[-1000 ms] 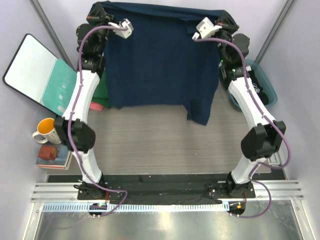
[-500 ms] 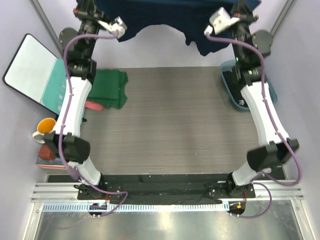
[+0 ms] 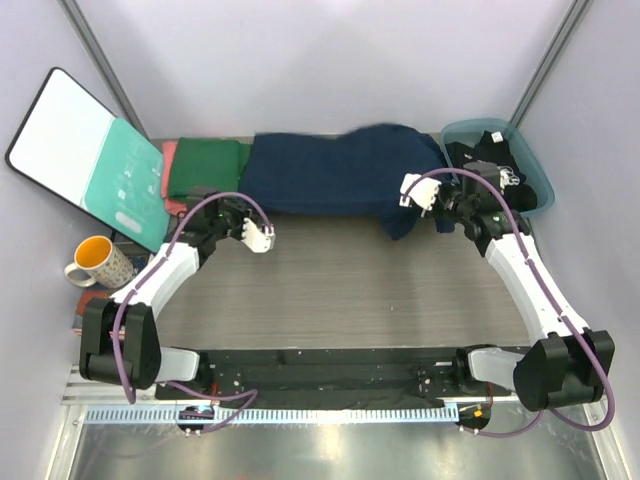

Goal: Fold and stack the t-shirts
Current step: Flatten out the tshirt

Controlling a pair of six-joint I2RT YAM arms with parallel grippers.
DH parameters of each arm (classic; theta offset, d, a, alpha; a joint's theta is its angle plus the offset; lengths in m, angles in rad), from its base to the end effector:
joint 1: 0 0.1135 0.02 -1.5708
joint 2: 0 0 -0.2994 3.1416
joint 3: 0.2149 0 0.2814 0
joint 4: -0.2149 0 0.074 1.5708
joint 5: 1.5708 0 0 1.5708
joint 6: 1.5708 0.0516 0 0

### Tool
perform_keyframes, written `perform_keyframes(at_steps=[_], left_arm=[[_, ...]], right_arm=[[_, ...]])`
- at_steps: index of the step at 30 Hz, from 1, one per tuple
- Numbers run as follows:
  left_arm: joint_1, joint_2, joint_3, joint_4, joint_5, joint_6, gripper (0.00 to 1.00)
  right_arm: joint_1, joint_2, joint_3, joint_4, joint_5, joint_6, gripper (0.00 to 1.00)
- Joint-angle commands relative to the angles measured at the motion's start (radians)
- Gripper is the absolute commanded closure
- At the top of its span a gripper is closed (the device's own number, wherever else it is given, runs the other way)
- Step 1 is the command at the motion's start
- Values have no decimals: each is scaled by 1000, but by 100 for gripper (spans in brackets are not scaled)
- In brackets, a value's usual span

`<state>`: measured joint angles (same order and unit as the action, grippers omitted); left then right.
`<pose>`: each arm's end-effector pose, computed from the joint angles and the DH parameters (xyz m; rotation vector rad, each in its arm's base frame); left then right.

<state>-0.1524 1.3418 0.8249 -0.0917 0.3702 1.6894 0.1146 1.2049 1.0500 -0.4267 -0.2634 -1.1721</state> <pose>0.3143 -0.0672 0.2516 1.8507 1.1409 0.4938 0.2937 0.0473 0.3419 -1.4082 1.6230 -0.3380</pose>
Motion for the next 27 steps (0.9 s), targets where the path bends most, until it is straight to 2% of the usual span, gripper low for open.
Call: perform_keyframes(at_steps=[1,6,10,17,21,23,27], left_arm=[[-103,-70,147,-116,-197,-75,100],[-139,-66,169,-223,-292,-411,100],[-139,-70,171,-322,-307,-537,100],[-139,-63,166,-374,-310,-738,100],[-138,-43,172,-474,-286,-784,100],[-138,-44,166,-528,-268,-787,100],[-127,-40,166,-627,-194,-740,100]], right_arm=[[-21,-4,114,-72,6,29,99],[-21,56,159,-187,-13,16,99],[-21,91,183,-375,-46,-34,99],[-21,169,205,-518,-50,-55,95],[-21,223,242,-619,-53,-67,87],[-21,251,252,-664,-47,-87,79],[-23,298,272,-730,-30,-115,75]])
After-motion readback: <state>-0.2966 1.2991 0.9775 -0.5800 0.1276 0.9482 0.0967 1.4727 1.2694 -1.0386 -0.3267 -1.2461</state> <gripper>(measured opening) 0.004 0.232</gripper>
